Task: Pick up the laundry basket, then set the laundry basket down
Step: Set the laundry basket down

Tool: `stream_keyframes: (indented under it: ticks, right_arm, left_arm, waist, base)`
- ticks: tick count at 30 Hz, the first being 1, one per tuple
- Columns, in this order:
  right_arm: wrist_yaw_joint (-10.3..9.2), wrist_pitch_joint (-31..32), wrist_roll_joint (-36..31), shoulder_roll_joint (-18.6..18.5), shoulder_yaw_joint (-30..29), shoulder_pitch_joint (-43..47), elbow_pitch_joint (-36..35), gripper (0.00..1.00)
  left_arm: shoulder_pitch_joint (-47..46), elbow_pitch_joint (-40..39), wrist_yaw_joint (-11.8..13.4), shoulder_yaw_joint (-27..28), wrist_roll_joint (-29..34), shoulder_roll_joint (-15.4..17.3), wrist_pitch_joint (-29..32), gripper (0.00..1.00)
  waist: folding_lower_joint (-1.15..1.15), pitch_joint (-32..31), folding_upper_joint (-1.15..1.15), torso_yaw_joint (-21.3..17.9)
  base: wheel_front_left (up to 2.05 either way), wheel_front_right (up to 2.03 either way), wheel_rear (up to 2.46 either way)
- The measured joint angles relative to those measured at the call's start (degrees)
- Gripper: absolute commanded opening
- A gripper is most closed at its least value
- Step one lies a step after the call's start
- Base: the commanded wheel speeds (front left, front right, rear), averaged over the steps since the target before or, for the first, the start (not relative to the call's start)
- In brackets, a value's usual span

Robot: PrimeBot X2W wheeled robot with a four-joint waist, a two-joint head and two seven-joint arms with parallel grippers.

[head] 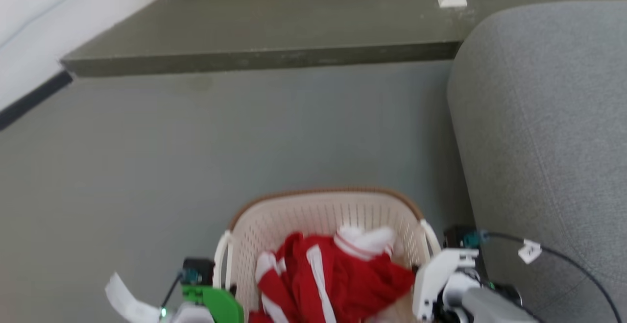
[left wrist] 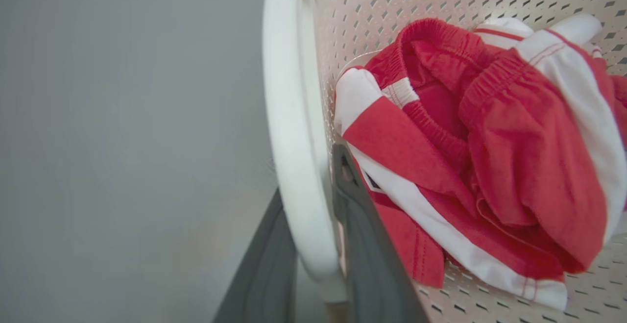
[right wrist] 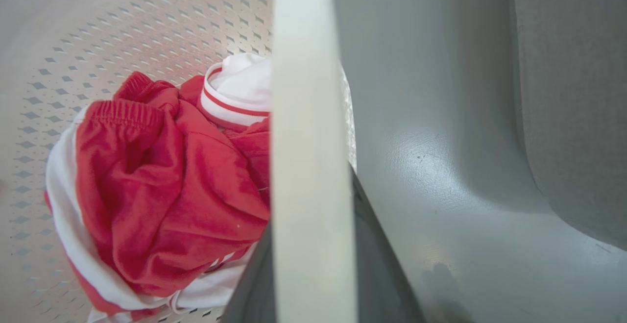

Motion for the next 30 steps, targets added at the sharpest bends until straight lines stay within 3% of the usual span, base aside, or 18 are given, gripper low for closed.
stream_keyframes:
  ticks: [30]
  right_arm:
    - [-0.54,-3.79,-1.66,-0.99,-1.69,-20.94,1.23,0.0]
  left_arm:
    - [-18.03,-3.2,2.54,1.97,0.09,0.78,-2.26,0.0]
  waist:
    - [0.01,20.79,0.0,1.08]
  base:
    - [0.0,0.0,0.0]
